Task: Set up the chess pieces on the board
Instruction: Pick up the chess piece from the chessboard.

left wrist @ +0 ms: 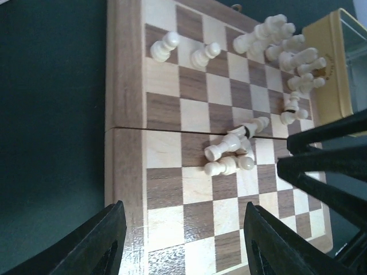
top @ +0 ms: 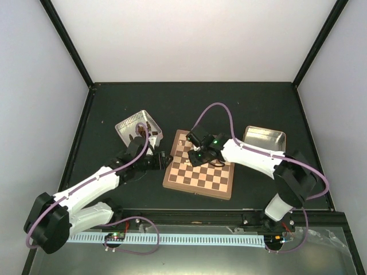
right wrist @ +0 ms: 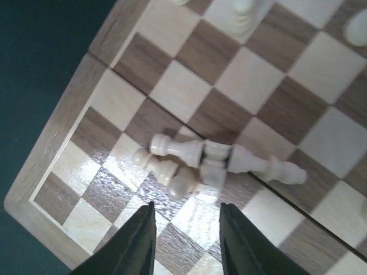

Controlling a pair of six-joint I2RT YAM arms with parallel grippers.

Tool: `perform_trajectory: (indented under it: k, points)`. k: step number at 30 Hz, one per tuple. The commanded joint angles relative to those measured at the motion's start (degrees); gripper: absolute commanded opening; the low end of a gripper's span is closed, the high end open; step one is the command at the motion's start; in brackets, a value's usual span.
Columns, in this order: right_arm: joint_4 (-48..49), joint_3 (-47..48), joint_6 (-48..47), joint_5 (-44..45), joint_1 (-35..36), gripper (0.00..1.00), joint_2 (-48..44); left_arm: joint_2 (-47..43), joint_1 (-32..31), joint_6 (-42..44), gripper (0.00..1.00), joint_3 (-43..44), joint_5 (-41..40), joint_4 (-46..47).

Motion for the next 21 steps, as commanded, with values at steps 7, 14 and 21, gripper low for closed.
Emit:
perform_trajectory:
  k: [7,14,21]
  points:
    - [0.93,4.00,-0.34,2.37,2.98,0.24,6.05,0.36,0.32,-3.72,0.58,0.74,-5.05,1.55]
    - [0.93,3.49,0.43,1.40,3.09,0.23,8.21,1.87,0.65,-3.95,0.58,0.19,-3.75,2.37]
    - [2.22,1.73,0.58,2.01,3.17,0.11,7.53,4.67,0.72,-5.05,0.60,-0.60,1.86,6.08]
